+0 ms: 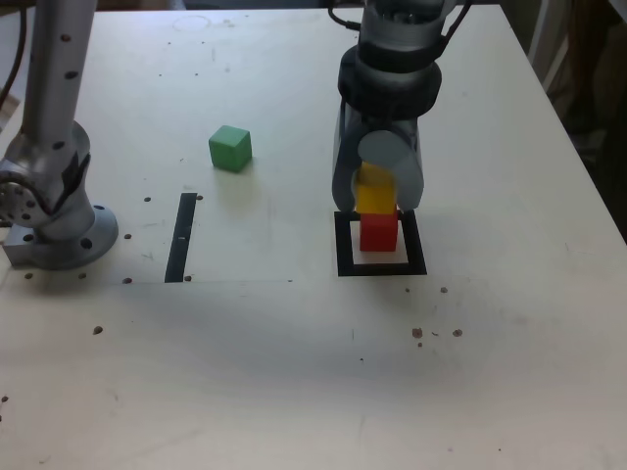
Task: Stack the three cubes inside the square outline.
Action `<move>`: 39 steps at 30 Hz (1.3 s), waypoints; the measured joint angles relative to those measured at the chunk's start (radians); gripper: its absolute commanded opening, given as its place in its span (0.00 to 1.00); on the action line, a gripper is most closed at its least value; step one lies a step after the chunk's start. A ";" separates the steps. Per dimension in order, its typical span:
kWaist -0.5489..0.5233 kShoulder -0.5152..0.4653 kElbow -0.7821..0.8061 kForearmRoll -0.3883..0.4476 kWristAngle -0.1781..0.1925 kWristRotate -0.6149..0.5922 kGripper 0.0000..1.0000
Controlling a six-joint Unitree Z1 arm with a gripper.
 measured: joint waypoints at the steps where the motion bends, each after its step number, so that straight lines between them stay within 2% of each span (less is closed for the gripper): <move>1: 0.000 0.001 0.002 0.000 -0.002 0.001 0.33; 8: 0.000 0.008 0.009 -0.006 -0.006 0.007 0.33; 13: 0.000 0.018 0.004 -0.018 -0.011 0.013 0.39; 17: 0.001 0.025 0.004 -0.027 -0.013 0.018 0.51; 25: 0.004 0.028 0.002 -0.039 -0.016 0.033 0.88; 28: 0.004 0.028 0.002 -0.039 -0.012 0.035 0.98; 35: 0.004 -0.005 0.003 -0.025 0.006 0.035 0.99; 39: 0.004 -0.053 0.003 0.012 0.028 0.034 0.99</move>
